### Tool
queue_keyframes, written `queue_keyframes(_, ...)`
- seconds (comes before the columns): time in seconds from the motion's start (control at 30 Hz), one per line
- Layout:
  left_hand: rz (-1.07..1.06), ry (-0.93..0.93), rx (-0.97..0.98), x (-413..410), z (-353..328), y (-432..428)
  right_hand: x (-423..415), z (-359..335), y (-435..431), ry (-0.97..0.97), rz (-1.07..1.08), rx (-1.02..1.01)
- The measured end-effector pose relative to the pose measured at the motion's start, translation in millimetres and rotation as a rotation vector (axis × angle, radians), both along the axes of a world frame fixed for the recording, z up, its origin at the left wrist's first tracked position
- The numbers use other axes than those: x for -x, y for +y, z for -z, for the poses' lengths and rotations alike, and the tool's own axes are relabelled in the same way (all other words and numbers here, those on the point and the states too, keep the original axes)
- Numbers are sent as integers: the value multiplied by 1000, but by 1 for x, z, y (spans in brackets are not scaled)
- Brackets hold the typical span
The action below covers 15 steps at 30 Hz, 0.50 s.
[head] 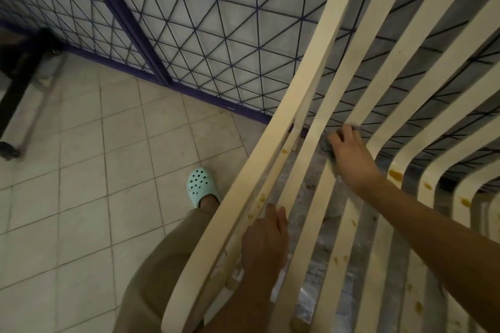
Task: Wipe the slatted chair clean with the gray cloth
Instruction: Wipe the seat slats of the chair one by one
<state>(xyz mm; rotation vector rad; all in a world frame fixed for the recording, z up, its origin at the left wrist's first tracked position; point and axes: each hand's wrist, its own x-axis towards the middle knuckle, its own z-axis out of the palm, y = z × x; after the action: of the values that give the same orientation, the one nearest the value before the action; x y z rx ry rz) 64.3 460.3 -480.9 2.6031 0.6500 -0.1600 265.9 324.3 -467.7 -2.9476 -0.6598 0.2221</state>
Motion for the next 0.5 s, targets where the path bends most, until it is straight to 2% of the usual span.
queue_keyframes(0.1, -2, 27, 16, -1, 1, 0, 12, 5, 10, 81, 200, -181)
queue_keyframes(0.2, -15, -5, 48, 2, 0, -1, 18, 3, 16, 122, 312, -223)
queue_keyframes(0.5, -12, 43, 56, 0, -3, 1, 76, 5, 19, 151, 289, -218)
